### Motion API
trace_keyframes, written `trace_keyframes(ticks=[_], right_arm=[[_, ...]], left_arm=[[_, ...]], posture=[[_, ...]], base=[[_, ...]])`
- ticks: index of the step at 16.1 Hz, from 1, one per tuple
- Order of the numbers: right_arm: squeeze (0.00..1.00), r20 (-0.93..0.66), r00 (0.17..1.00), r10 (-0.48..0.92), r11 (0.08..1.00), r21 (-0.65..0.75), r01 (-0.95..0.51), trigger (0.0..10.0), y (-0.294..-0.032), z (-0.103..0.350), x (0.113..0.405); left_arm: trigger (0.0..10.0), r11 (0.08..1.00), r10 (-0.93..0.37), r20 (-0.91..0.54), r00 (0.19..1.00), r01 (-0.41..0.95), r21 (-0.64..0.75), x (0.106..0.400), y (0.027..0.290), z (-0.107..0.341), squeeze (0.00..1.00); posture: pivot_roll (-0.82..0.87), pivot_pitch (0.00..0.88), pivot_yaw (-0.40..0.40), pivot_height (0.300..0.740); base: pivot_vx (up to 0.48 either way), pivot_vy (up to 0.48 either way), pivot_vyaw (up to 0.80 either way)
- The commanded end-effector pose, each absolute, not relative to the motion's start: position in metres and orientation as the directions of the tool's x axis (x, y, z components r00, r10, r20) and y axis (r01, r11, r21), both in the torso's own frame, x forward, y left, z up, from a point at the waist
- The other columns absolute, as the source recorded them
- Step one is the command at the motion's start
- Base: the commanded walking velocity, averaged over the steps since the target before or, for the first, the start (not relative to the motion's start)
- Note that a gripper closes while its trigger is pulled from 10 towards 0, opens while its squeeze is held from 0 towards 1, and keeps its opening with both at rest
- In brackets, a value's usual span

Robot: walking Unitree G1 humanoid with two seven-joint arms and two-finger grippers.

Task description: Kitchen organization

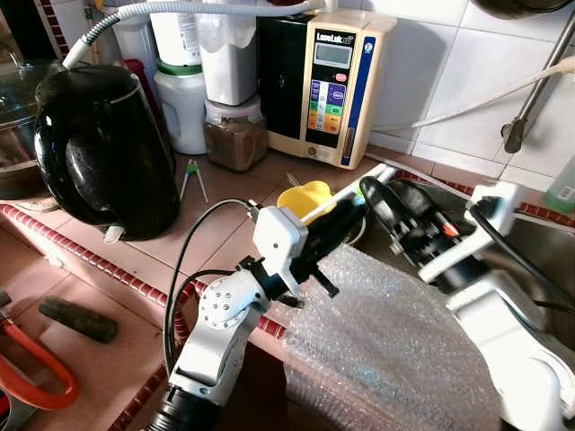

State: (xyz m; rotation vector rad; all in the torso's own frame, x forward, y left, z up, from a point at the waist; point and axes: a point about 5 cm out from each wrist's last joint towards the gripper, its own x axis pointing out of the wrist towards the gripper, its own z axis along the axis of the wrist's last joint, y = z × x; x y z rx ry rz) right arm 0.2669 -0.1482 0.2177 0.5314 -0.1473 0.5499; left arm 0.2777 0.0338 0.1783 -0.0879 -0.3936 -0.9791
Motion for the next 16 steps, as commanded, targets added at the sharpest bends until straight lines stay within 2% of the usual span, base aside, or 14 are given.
trace_keyframes(ticks=[1, 2, 3, 7, 12, 16], right_arm=[[0.00, 0.285, 0.852, 0.440, 0.715, 0.462, -0.524, 10.0, -0.147, 0.221, 0.273], [0.00, 0.287, 0.856, 0.430, 0.699, 0.494, -0.517, 4.4, -0.144, 0.223, 0.279], [0.00, 0.288, 0.857, 0.428, 0.686, 0.513, -0.516, 0.0, -0.143, 0.223, 0.280], [0.00, 0.207, 0.889, 0.407, 0.652, 0.616, -0.442, 0.0, -0.146, 0.216, 0.289], [0.00, 0.149, 0.892, 0.426, 0.656, 0.629, -0.418, 0.0, -0.149, 0.211, 0.288], [0.00, 0.106, 0.871, 0.479, 0.617, 0.665, -0.420, 0.0, -0.146, 0.205, 0.284]], left_arm=[[0.0, 0.514, -0.819, 0.366, 0.443, 0.849, 0.123, 0.273, 0.031, 0.182, 0.00], [0.0, 0.507, -0.826, 0.358, 0.435, 0.852, 0.134, 0.271, 0.032, 0.181, 0.00], [0.0, 0.499, -0.832, 0.355, 0.426, 0.855, 0.145, 0.270, 0.032, 0.181, 0.00], [0.0, 0.493, -0.836, 0.349, 0.423, 0.859, 0.139, 0.267, 0.034, 0.178, 0.00], [0.0, 0.489, -0.838, 0.348, 0.420, 0.862, 0.138, 0.266, 0.032, 0.178, 0.00], [0.0, 0.481, -0.842, 0.348, 0.413, 0.866, 0.138, 0.267, 0.030, 0.178, 0.00]], posture=[[0.02, 0.000, -0.003, 0.740], [0.02, 0.000, -0.007, 0.740], [0.02, 0.000, -0.008, 0.740], [0.03, 0.000, -0.020, 0.740], [0.02, 0.000, -0.021, 0.740], [0.02, 0.000, -0.018, 0.740]], base=[[0.000, 0.000, 0.00], [0.000, 0.000, 0.00], [0.000, 0.000, 0.00], [0.000, 0.000, 0.00], [0.000, 0.000, 0.00], [0.000, 0.000, 0.00]])
